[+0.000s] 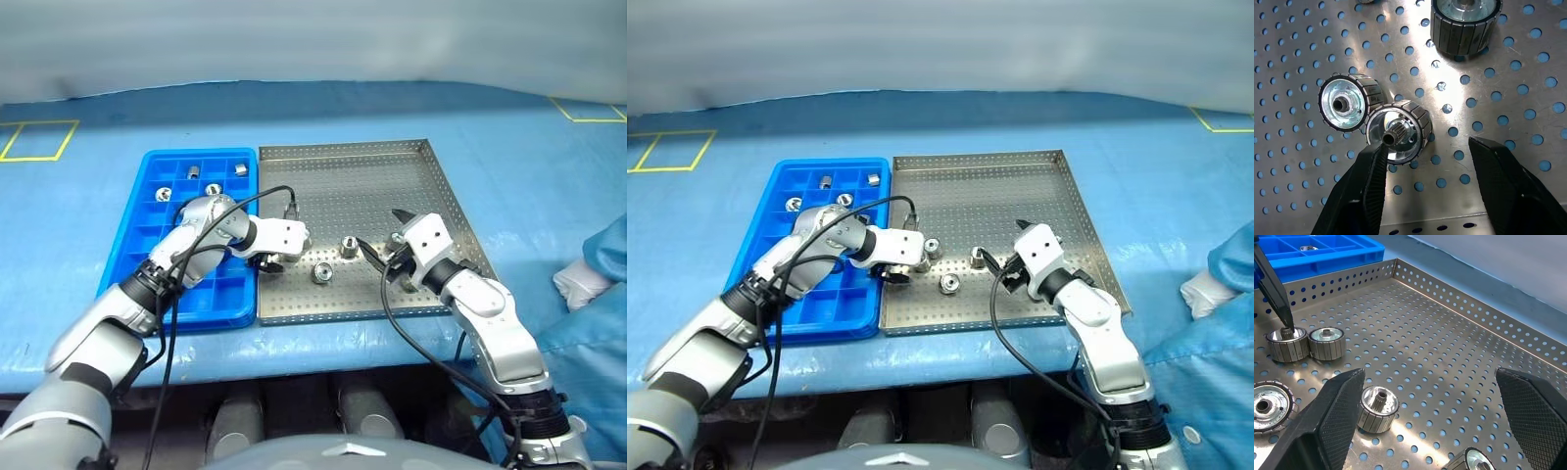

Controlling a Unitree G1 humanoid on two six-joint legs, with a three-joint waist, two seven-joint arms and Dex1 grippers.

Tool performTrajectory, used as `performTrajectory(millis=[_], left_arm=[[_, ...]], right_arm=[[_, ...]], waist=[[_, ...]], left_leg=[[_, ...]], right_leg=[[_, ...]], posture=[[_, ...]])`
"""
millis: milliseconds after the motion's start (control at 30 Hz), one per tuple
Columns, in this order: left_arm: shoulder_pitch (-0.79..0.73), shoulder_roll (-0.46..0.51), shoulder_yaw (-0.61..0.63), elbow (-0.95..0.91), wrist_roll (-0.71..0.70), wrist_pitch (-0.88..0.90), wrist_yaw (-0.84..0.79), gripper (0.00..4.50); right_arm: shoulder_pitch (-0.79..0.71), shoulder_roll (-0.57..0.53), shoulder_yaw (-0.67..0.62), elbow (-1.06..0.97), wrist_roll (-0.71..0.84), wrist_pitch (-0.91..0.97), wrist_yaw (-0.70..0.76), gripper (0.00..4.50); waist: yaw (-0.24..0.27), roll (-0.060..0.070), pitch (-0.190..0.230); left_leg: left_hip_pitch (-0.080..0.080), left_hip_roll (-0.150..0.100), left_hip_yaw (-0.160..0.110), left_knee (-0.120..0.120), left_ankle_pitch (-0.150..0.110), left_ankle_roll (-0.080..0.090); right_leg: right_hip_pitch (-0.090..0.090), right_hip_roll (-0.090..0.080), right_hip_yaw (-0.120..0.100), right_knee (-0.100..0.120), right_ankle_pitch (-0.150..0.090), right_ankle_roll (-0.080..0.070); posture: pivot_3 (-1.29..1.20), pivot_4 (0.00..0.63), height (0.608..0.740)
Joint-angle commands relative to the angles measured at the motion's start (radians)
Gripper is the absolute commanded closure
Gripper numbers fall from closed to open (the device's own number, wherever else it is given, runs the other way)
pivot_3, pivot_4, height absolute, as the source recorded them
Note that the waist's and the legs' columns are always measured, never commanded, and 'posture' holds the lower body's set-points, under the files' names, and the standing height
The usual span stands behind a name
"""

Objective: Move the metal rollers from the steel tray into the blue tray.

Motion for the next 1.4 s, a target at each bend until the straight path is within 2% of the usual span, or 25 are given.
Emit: performTrajectory(millis=[33, 200, 300, 433, 467, 800, 1033, 1133, 1267, 1400], left_arm=[[-0.014, -0.039, -0.006, 0.052, 0.025, 0.003, 0.022, 1.67], [-0.020, -0.075, -0.003, 0.091, 0.042, 0.005, 0.046, 1.67], [-0.021, -0.088, 0.004, 0.102, 0.043, -0.001, 0.056, 2.24], [-0.016, -0.090, 0.017, 0.096, 0.034, -0.008, 0.049, 3.52], [-0.013, -0.092, 0.024, 0.095, 0.030, -0.006, 0.052, 3.66], [0.008, -0.088, 0.084, 0.069, -0.006, -0.004, 0.068, 3.67], [-0.005, -0.092, 0.262, -0.018, -0.227, 0.059, 0.010, 3.67], [0.010, -0.082, 0.346, -0.089, -0.328, 0.149, 0.000, 3.67], [0.047, -0.078, 0.421, -0.151, -0.437, 0.259, 0.016, 3.67], [0.143, -0.054, 0.409, -0.230, -0.429, 0.147, 0.041, 3.67]], right_arm=[[0.002, 0.001, -0.015, -0.030, -0.002, -0.015, -0.010, 0.00], [0.009, -0.001, -0.018, -0.034, -0.009, -0.014, -0.013, 0.00], [0.009, -0.001, -0.021, -0.035, -0.010, -0.014, -0.014, 0.00], [0.010, -0.005, -0.026, -0.037, -0.009, -0.013, -0.016, 0.00], [0.011, -0.006, -0.025, -0.037, -0.009, -0.013, -0.016, 0.00], [-0.008, -0.003, -0.010, -0.022, -0.014, -0.015, -0.012, 0.00], [-0.006, 0.007, -0.015, -0.021, -0.023, -0.018, -0.032, 0.00], [0.000, 0.018, -0.026, -0.019, -0.012, -0.027, -0.039, 0.00], [0.014, 0.094, -0.078, -0.045, 0.125, -0.041, -0.023, 0.00], [0.000, 0.199, -0.157, -0.092, 0.319, 0.004, -0.038, 0.00]], waist=[[0.000, 0.000, 0.000], [-0.005, 0.000, 0.000], [-0.007, 0.000, 0.000], [-0.010, 0.001, 0.000], [-0.010, 0.001, 0.000], [-0.010, 0.001, 0.000], [-0.010, 0.000, 0.000], [-0.010, 0.000, 0.000], [-0.012, 0.000, 0.000], [-0.012, 0.001, 0.000]], left_leg=[[0.000, 0.000, 0.000, 0.000, 0.000, 0.000], [0.000, 0.000, 0.000, 0.000, 0.000, 0.000], [0.001, 0.000, 0.000, 0.000, 0.000, 0.000], [0.001, 0.000, 0.000, 0.000, 0.000, 0.000], [0.001, 0.000, 0.000, 0.000, 0.000, 0.000], [0.001, 0.000, 0.000, 0.000, 0.000, 0.000], [-0.001, 0.000, 0.000, 0.000, 0.000, 0.000], [-0.002, 0.000, 0.000, -0.001, 0.000, 0.000], [-0.001, 0.000, 0.000, -0.001, 0.000, 0.000], [0.000, 0.001, 0.000, -0.001, 0.000, 0.000]], right_leg=[[0.000, 0.000, 0.000, 0.000, 0.000, 0.000], [0.000, 0.000, 0.000, 0.000, 0.000, 0.000], [0.001, 0.000, 0.000, 0.000, 0.000, 0.001], [0.001, 0.000, 0.001, 0.000, 0.000, 0.001], [0.001, 0.000, 0.001, 0.000, 0.000, 0.001], [0.000, 0.000, 0.001, 0.000, 0.000, 0.001], [-0.002, 0.000, 0.001, 0.000, 0.001, 0.001], [-0.002, 0.000, 0.001, 0.000, 0.001, 0.001], [-0.002, 0.000, 0.001, 0.000, 0.000, 0.001], [-0.001, 0.001, 0.001, 0.001, 0.001, 0.001]], posture=[[-0.18, 0.150, 0.740], [-0.19, 0.150, 0.740], [-0.20, 0.150, 0.740], [-0.19, 0.150, 0.740], [-0.19, 0.150, 0.740], [-0.17, 0.150, 0.740], [-0.17, 0.150, 0.740], [-0.17, 0.150, 0.740], [-0.15, 0.150, 0.740], [-0.13, 0.150, 0.740]])
